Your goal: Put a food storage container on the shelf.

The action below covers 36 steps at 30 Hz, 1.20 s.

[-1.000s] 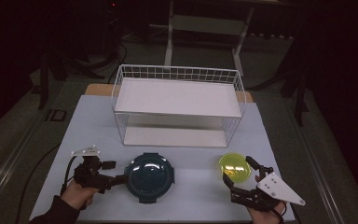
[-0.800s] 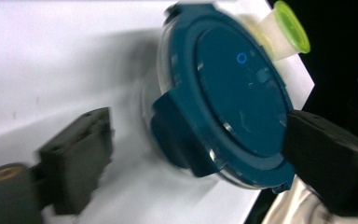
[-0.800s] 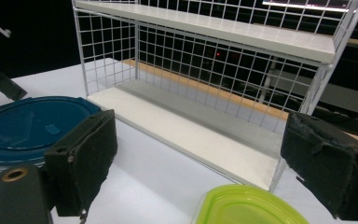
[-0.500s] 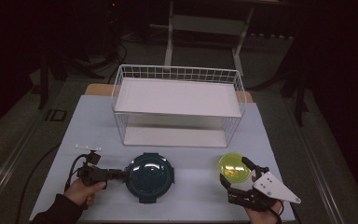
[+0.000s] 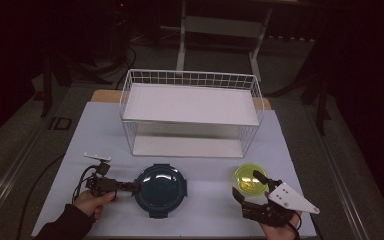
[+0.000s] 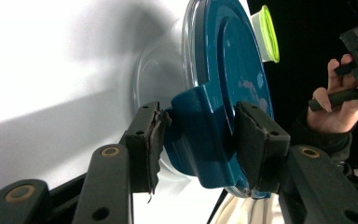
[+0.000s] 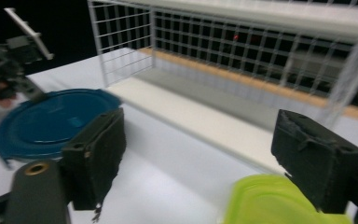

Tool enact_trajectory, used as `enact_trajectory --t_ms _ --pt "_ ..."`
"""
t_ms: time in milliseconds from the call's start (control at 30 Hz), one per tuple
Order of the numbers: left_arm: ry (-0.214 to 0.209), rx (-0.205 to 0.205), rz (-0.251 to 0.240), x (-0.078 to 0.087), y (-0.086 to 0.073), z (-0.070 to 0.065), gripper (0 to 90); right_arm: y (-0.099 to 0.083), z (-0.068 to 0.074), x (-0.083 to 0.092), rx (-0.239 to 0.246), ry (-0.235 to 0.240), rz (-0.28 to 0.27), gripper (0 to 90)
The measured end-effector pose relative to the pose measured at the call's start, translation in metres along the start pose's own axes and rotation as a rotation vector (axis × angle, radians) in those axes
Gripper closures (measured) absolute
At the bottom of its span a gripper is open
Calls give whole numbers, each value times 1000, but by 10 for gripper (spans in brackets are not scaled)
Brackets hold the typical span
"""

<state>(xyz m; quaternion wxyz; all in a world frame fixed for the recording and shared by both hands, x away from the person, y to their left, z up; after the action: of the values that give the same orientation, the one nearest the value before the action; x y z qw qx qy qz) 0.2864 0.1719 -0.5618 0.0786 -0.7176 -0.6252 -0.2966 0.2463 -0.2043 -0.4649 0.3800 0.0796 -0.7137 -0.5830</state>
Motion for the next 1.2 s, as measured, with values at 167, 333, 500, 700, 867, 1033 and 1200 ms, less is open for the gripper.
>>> enact_trajectory --t_ms 167,333,500,700,867,1033,1200 --pt "40 -49 -3 1 -2 -8 531 -2 26 -20 -80 174 95 223" --pt "73 -86 -9 2 -6 -16 535 3 40 -42 -172 299 156 237" --pt "87 -129 -19 3 -10 -20 539 9 50 -66 -258 389 207 245" --pt "94 -144 -16 4 -15 -21 545 5 58 -90 -356 466 271 277" --pt "110 -183 -14 4 -17 -25 549 -5 65 -107 -373 501 332 300" --pt "114 -193 -13 5 -20 -26 551 -12 70 -114 -395 547 368 328" --pt "117 -214 -17 5 -21 -28 553 -19 73 -119 -397 558 402 370"
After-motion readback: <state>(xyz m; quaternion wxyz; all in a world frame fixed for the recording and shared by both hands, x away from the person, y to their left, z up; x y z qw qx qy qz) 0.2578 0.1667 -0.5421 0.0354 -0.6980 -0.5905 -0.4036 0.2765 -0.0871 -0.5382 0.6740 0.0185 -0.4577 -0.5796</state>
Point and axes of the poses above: each handheld gripper's, and its own axes: x roughly backward along the jaws, y roughly out of its top, z roughly to its left, the point moved 7 cm from there along -x, roughly forward along the jaws, and after that the axes turned 11 degrees about z, right-handed, at the moved point
